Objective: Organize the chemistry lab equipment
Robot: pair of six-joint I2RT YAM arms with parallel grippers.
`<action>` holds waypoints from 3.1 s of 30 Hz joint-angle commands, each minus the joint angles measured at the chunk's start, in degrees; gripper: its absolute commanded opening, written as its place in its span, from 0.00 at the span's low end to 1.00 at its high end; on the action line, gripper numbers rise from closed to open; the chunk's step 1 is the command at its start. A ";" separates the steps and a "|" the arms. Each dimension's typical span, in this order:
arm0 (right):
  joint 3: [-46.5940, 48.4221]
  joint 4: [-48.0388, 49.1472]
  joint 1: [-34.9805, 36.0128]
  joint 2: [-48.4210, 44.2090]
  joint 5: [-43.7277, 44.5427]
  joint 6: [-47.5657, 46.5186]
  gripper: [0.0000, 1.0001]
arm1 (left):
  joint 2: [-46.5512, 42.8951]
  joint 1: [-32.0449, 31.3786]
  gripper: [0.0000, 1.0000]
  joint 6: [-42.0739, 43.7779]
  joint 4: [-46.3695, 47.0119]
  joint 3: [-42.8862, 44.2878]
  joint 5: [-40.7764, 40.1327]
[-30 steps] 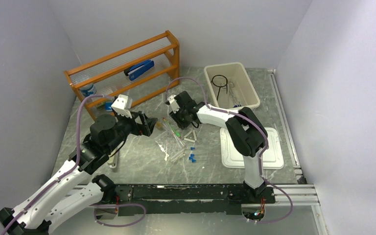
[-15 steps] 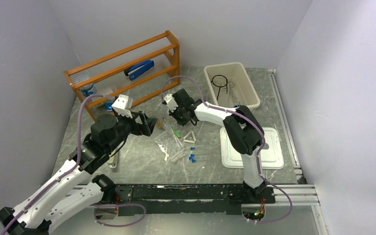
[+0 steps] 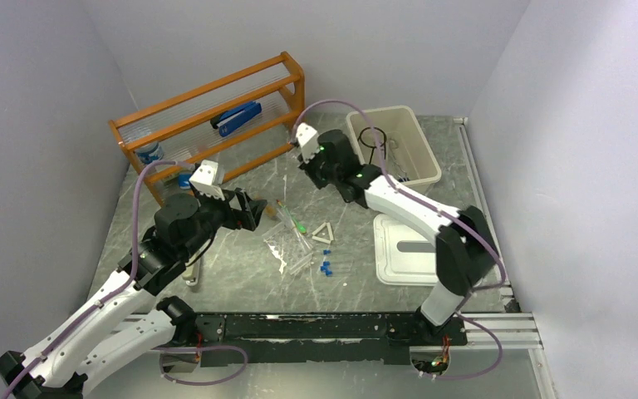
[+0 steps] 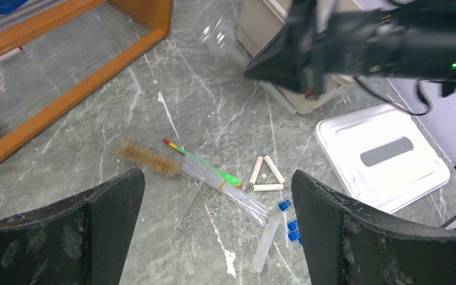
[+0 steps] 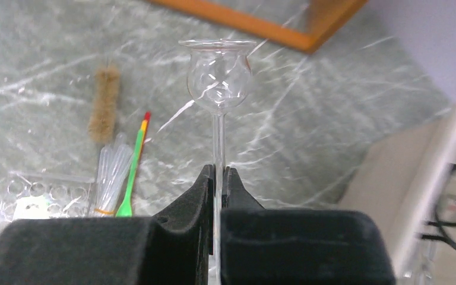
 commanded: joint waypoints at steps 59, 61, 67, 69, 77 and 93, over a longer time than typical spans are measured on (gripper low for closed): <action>-13.97 26.35 -36.97 13.35 -0.97 13.31 0.10 | 2.24 0.31 0.97 -0.14 0.72 0.01 -0.39; -13.57 25.90 -36.98 13.48 -1.03 13.63 0.13 | 2.64 0.32 0.97 -0.14 0.69 0.05 -0.41; -7.63 15.31 -36.98 14.11 -0.37 14.57 0.22 | 3.42 0.32 0.97 -0.26 0.77 0.19 -0.24; -6.76 13.50 -36.88 13.06 -0.01 15.73 0.24 | 3.55 0.32 0.97 -0.16 1.03 0.19 -0.06; -6.59 9.35 -36.85 5.79 3.35 18.38 0.41 | 3.40 0.31 0.97 -0.05 0.83 0.36 -0.30; -2.93 -14.63 -11.42 -12.75 27.19 34.34 0.52 | 2.13 0.31 0.94 -1.26 -0.86 0.79 -3.42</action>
